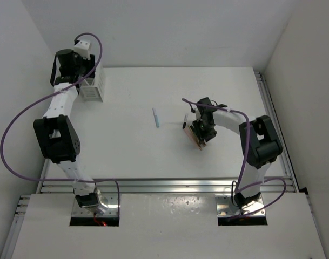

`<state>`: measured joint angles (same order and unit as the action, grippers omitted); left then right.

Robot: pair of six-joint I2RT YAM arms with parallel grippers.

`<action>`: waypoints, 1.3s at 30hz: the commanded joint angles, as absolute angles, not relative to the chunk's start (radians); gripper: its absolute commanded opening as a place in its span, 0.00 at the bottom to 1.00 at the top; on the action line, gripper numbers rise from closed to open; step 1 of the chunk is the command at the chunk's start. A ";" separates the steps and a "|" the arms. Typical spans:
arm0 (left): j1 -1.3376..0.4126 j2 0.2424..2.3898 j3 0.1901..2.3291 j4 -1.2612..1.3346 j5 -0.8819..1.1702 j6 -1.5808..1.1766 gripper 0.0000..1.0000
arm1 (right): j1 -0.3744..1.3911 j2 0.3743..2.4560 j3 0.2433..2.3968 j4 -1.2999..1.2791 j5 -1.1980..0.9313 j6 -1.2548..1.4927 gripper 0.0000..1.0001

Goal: Organize the makeup

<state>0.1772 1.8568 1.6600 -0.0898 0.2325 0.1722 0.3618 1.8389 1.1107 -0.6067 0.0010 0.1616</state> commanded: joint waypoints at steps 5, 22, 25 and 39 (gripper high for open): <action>0.153 1.770 1.611 -0.124 0.245 0.202 0.56 | 0.357 1.851 1.092 -0.542 0.064 0.155 0.32; 0.048 1.752 1.644 -0.330 0.624 0.364 0.63 | 0.318 1.809 1.235 -0.584 0.059 0.060 0.00; 0.025 1.743 1.654 -0.330 0.855 0.315 0.70 | 0.342 1.717 1.275 -0.431 -0.071 0.038 0.00; -0.159 1.782 1.675 -0.224 1.144 0.071 0.81 | 0.523 1.830 1.391 0.264 -0.479 0.233 0.00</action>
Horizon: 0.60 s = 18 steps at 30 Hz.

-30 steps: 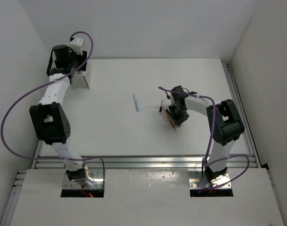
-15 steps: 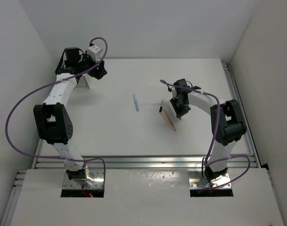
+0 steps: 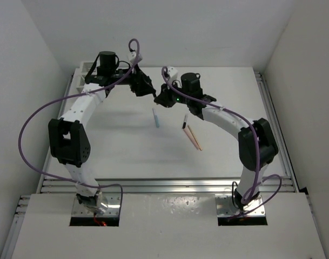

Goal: Organize the makeup

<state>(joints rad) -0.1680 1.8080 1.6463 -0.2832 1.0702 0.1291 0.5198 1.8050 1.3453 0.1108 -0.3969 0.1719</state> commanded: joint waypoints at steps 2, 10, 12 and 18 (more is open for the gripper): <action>-0.160 1.782 1.654 -0.192 1.144 0.045 0.81 | 0.535 1.844 1.400 0.293 -0.498 0.241 0.00; -0.160 1.782 1.621 -0.112 1.065 -0.020 0.55 | 0.571 1.844 1.374 0.333 -0.525 0.262 0.00; -0.160 1.782 1.621 -0.103 1.065 -0.029 0.33 | 0.568 1.839 1.367 0.336 -0.523 0.265 0.00; -0.150 1.782 1.612 -0.103 1.074 -0.040 0.11 | 0.568 1.836 1.364 0.347 -0.497 0.267 0.00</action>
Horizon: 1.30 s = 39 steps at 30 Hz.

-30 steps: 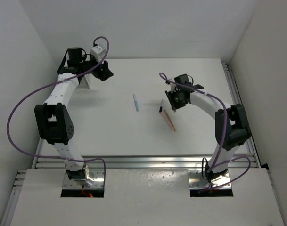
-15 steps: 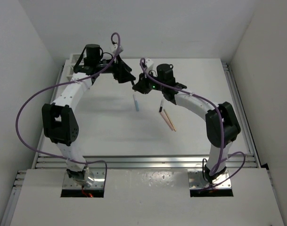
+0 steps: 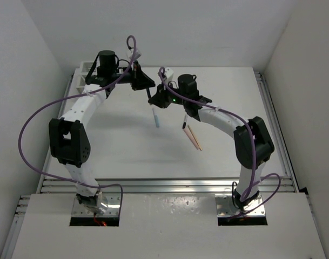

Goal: Organize the makeup

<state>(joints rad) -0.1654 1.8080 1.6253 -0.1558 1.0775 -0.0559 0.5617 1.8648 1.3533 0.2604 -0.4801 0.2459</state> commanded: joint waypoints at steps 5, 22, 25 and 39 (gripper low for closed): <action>-0.141 1.773 1.612 -0.103 1.065 -0.040 0.00 | 0.569 1.852 1.370 0.344 -0.471 0.284 0.04; 0.113 1.948 1.882 0.041 0.431 0.149 0.00 | 0.515 1.824 1.324 0.140 -0.180 0.221 1.00; 0.161 2.031 1.925 0.188 0.333 0.158 0.00 | 0.514 1.827 1.318 0.082 -0.172 0.172 1.00; 0.201 2.344 2.068 0.471 0.184 0.225 0.00 | 0.497 1.858 1.330 -0.063 -0.150 0.135 1.00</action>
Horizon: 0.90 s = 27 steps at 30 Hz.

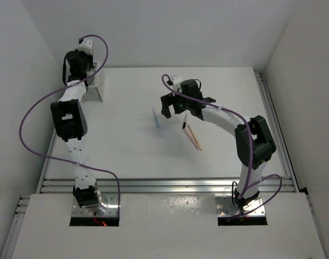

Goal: Organize the makeup

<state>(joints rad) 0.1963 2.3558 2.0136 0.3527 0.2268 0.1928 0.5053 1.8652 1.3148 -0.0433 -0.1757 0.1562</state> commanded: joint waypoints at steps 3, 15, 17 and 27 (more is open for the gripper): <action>0.201 2.344 2.025 0.462 0.172 0.236 0.00 | 0.491 1.855 1.333 -0.078 -0.138 0.129 1.00; 0.210 2.220 2.025 0.341 0.284 0.184 0.78 | 0.424 1.862 1.397 -0.392 -0.048 0.199 0.50; 0.198 2.188 2.025 0.253 0.284 0.208 0.78 | 0.419 1.865 1.379 -0.448 -0.002 0.192 0.33; 0.121 1.890 1.726 0.016 0.291 0.281 0.78 | 0.417 1.904 1.272 -0.486 0.031 0.202 0.20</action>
